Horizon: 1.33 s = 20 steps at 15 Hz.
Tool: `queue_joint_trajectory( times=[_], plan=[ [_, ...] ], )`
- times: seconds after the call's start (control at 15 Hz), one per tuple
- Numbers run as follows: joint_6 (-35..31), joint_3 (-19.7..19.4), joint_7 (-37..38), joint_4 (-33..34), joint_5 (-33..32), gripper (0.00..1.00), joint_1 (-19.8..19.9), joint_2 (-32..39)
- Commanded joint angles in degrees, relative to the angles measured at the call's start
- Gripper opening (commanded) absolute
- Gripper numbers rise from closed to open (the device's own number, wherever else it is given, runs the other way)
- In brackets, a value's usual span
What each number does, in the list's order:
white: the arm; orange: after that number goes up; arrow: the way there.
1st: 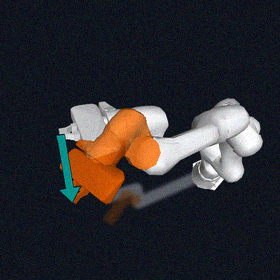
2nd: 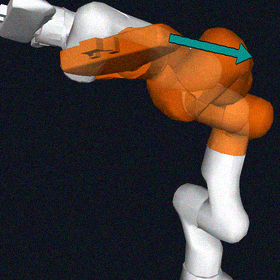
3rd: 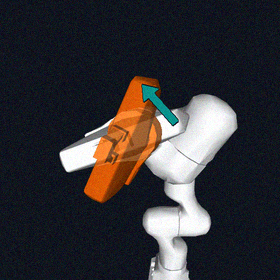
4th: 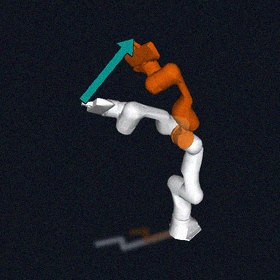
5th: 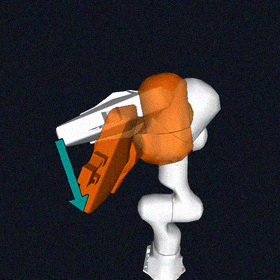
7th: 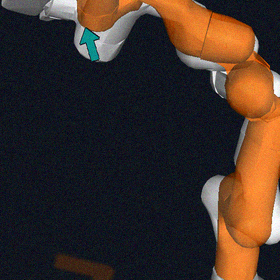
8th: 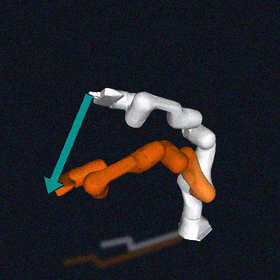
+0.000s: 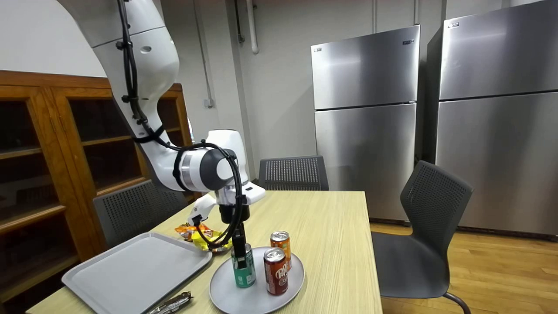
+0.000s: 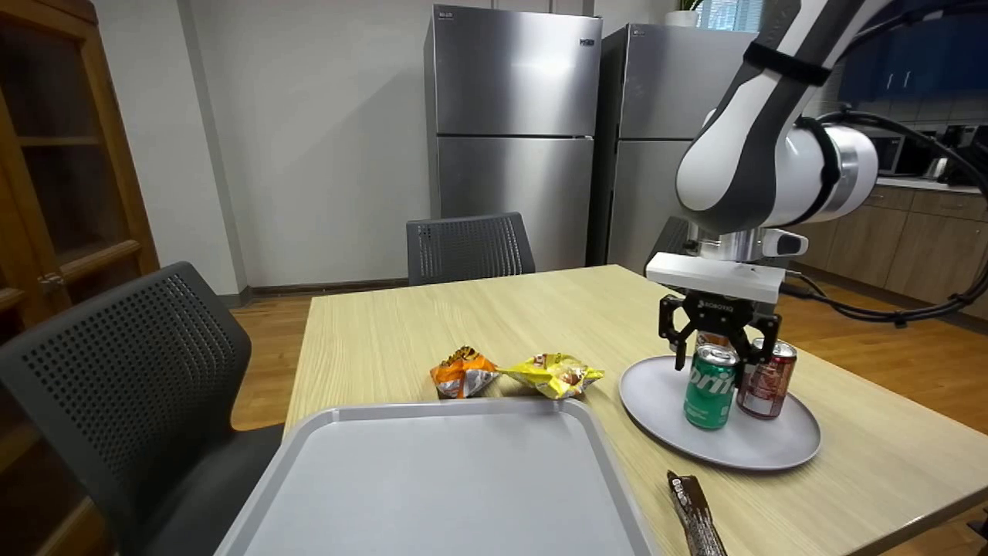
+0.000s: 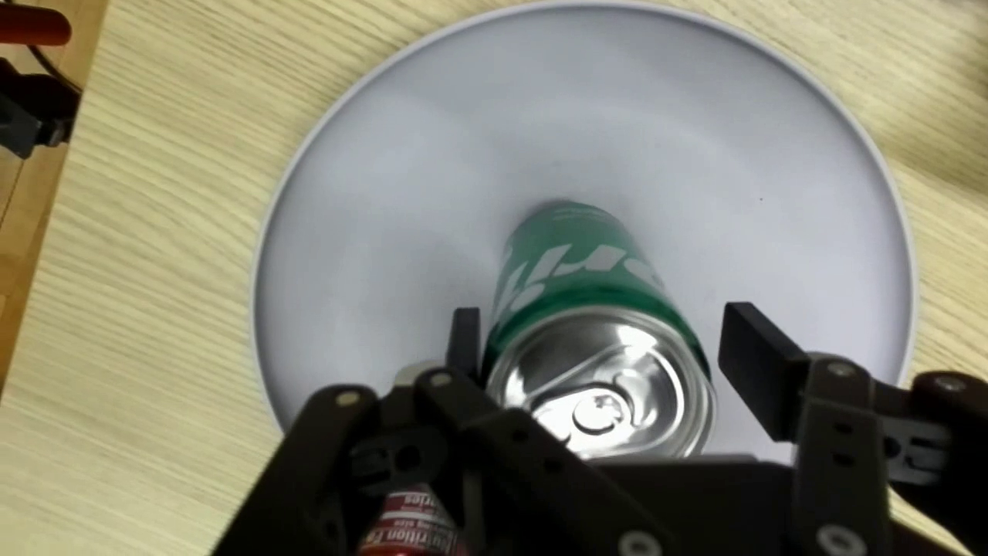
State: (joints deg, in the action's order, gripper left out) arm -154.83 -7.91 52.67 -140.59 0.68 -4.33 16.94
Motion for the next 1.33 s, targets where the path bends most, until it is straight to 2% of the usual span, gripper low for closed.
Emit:
queue_joint_trajectory(
  times=[0.0, 0.13, 0.73, 0.93, 1.27],
  plan=[
    [0.3, -0.4, -0.9, 0.3, -0.4, 0.49, -0.1, -0.4],
    [0.3, -0.6, -0.3, -0.3, -0.9, 0.38, -0.5, -1.4],
    [2.5, 0.1, 4.8, -3.1, -6.6, 0.38, -5.3, -9.4],
    [4.4, 2.5, 6.6, -3.2, -8.6, 0.38, -6.8, -12.1],
    [8.6, 9.6, 6.2, -0.7, -7.6, 0.38, -8.5, -13.7]
  ],
)
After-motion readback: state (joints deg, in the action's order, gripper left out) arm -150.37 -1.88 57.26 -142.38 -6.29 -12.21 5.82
